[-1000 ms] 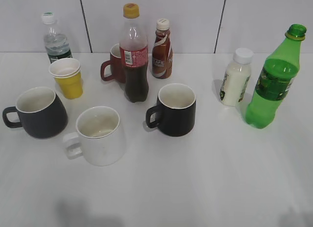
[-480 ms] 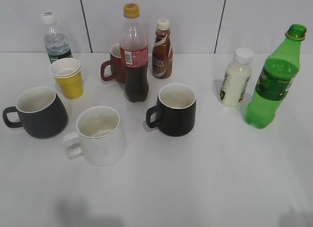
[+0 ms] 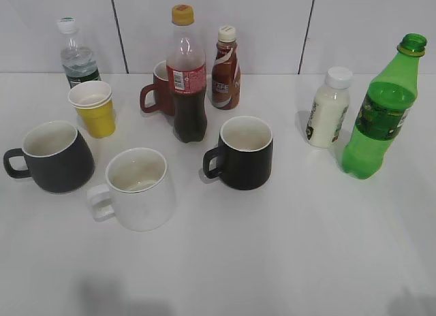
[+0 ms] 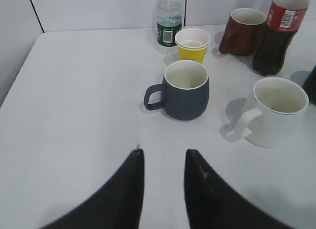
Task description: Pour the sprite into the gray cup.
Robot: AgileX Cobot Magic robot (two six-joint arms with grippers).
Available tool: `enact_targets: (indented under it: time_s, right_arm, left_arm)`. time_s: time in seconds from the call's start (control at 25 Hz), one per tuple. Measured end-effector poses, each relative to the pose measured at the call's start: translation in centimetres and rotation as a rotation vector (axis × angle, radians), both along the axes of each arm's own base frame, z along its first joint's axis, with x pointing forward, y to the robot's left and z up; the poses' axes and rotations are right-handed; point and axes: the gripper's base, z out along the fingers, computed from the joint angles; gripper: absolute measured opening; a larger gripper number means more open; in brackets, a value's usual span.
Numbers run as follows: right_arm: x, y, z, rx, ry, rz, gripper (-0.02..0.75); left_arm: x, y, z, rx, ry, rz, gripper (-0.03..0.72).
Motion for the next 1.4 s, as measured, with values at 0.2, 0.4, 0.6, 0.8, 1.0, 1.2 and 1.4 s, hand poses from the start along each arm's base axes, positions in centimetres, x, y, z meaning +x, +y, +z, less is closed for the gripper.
enact_targets:
  time_s: [0.2, 0.4, 0.6, 0.8, 1.0, 1.2, 1.4]
  right_arm:
    - [0.0, 0.0, 0.0, 0.000, 0.000, 0.000, 0.573]
    - [0.0, 0.0, 0.0, 0.000, 0.000, 0.001, 0.573]
    - [0.0, 0.0, 0.0, 0.000, 0.000, 0.001, 0.573]
    - [0.0, 0.0, 0.0, 0.000, 0.000, 0.001, 0.573]
    - [0.0, 0.0, 0.0, 0.000, 0.000, 0.001, 0.573]
    - [0.0, 0.0, 0.0, 0.000, 0.000, 0.001, 0.573]
    - [0.0, 0.0, 0.0, 0.000, 0.000, 0.001, 0.573]
  left_arm:
    - [0.0, 0.0, 0.0, 0.000, -0.001, 0.000, 0.219]
    - [2.5, 0.0, 3.3, -0.001, -0.243, 0.011, 0.218]
    - [9.6, -0.1, 4.7, 0.046, -0.449, 0.015, 0.218]
    - [16.4, -0.6, 1.4, 0.020, -0.475, 0.003, 0.237]
    - [20.5, -0.1, -5.4, -0.058, -0.351, 0.090, 0.242]
    - [21.3, 0.1, -10.3, -0.042, -0.249, 0.124, 0.265]
    - [22.3, -0.5, -12.6, 0.001, -0.205, 0.038, 0.329]
